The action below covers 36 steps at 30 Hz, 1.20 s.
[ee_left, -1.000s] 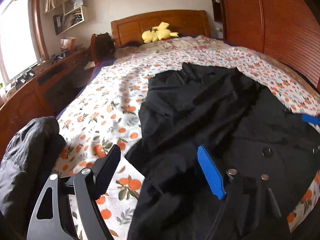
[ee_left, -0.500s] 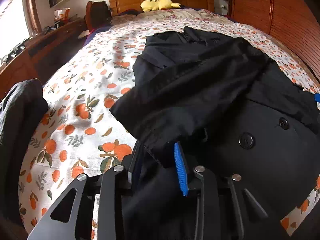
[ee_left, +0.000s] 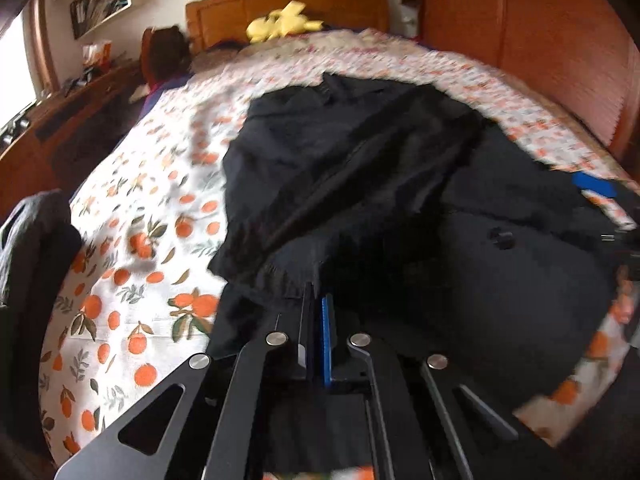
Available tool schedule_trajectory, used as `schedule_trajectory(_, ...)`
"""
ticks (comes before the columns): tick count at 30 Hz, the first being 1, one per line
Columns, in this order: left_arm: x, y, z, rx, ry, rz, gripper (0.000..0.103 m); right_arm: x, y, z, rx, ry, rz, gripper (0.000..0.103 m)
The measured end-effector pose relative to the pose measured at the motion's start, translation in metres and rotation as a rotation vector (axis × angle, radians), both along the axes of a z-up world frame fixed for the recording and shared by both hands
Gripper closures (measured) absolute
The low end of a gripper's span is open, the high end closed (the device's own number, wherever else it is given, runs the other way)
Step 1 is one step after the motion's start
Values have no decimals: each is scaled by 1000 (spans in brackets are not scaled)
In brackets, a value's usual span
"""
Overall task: Fold large clothes
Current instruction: 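Fold the side edge inward over the coat body with the left tool, release, then grasp the coat hem with the right tool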
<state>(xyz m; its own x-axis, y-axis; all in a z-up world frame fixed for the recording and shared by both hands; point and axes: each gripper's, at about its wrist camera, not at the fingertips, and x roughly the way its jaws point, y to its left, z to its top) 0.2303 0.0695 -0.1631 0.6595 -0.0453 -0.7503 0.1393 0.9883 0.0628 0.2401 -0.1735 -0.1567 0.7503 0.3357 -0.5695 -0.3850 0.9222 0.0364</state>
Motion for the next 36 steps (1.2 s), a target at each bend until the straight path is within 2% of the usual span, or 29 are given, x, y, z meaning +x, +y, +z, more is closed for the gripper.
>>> schedule_trajectory(5,-26,-24,14,-19,-36,-47,100,-5,-8,16,0,-13,-7,7)
schedule_trajectory(11,-34,-31,13,-44,-55,-54,100,-22,-23,31,-36,-24,-16,7)
schedule_trajectory(17,-40,-32,10,-59,-61,-51,99,-40,-37,34,-41,-21,-31,7)
schedule_trajectory(19,-43,-31,10,-59,-72,-42,96,-44,-42,31,-50,-9,-38,7)
schedule_trajectory(20,-44,-30,10,-55,-76,-35,90,-46,-44,28,-56,-4,-44,7)
schedule_trajectory(21,-46,-27,10,-55,-83,-28,65,-47,-46,27,-59,0,-47,7)
schedule_trajectory(22,-49,-25,12,-59,-100,-24,28,-49,-49,24,-64,8,-53,7)
schedule_trajectory(23,-53,-23,14,-58,-127,-15,13,-51,-52,20,-71,17,-57,7)
schedule_trajectory(24,-57,-19,16,-58,-159,-9,2,-52,-54,17,-76,23,-59,7)
schedule_trajectory(34,-77,27,10,-76,-154,79,2,-68,-87,-6,-114,75,-125,7)
schedule_trajectory(36,-79,36,6,-72,-144,98,2,-69,-93,-8,-122,84,-132,12)
